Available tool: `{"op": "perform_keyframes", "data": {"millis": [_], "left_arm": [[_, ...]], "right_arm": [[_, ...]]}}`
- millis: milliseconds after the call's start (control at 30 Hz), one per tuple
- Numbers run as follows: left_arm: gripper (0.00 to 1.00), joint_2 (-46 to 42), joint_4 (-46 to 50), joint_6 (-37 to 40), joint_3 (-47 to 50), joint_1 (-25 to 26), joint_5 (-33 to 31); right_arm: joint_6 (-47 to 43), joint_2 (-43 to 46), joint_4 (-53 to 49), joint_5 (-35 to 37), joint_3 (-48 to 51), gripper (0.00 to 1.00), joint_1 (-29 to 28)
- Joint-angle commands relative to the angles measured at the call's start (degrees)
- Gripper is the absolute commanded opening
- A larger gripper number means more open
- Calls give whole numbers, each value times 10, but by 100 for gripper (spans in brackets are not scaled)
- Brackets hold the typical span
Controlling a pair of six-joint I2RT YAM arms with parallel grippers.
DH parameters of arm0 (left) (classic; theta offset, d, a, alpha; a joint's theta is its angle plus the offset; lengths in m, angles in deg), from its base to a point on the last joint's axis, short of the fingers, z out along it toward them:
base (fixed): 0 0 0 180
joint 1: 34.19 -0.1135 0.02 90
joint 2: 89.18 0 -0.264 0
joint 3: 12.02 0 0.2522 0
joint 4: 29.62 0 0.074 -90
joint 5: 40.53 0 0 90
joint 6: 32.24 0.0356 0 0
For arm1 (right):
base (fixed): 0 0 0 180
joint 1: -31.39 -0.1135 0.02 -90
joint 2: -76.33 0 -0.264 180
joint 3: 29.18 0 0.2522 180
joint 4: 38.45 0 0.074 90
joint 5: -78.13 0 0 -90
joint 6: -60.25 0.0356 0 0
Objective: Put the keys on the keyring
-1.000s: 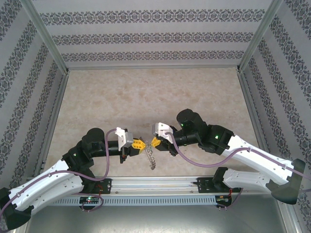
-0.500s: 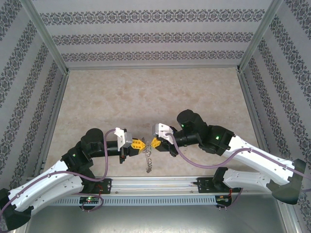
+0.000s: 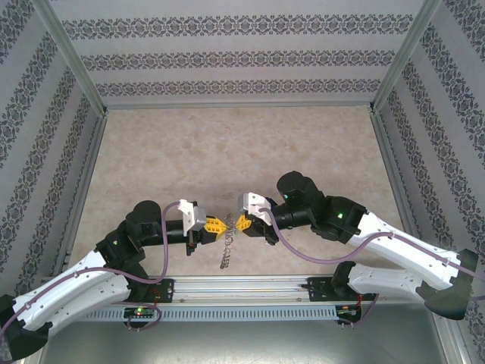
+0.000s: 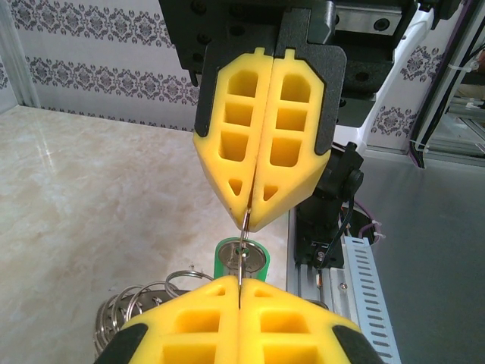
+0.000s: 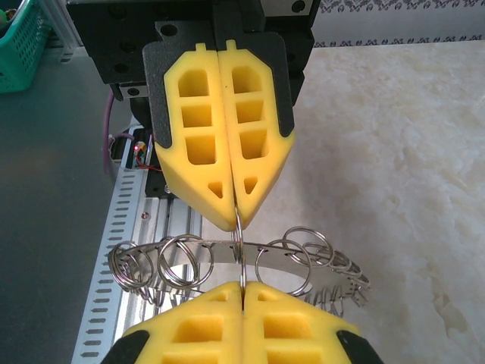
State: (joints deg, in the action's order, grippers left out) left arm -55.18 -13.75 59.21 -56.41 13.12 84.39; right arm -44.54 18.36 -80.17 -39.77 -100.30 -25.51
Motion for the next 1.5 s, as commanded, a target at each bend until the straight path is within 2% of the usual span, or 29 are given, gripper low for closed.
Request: {"op": "perform_keyframes", "data": {"millis": [0,1467], "left_arm": [[0,-12,-36,12,-2,9,3],[0,-15,-31,18,-4,9,-5]], "right_arm": [[7,8,-1,-2,-3,0,-7],[8,-4,7,-25,-10,0,-9]]}}
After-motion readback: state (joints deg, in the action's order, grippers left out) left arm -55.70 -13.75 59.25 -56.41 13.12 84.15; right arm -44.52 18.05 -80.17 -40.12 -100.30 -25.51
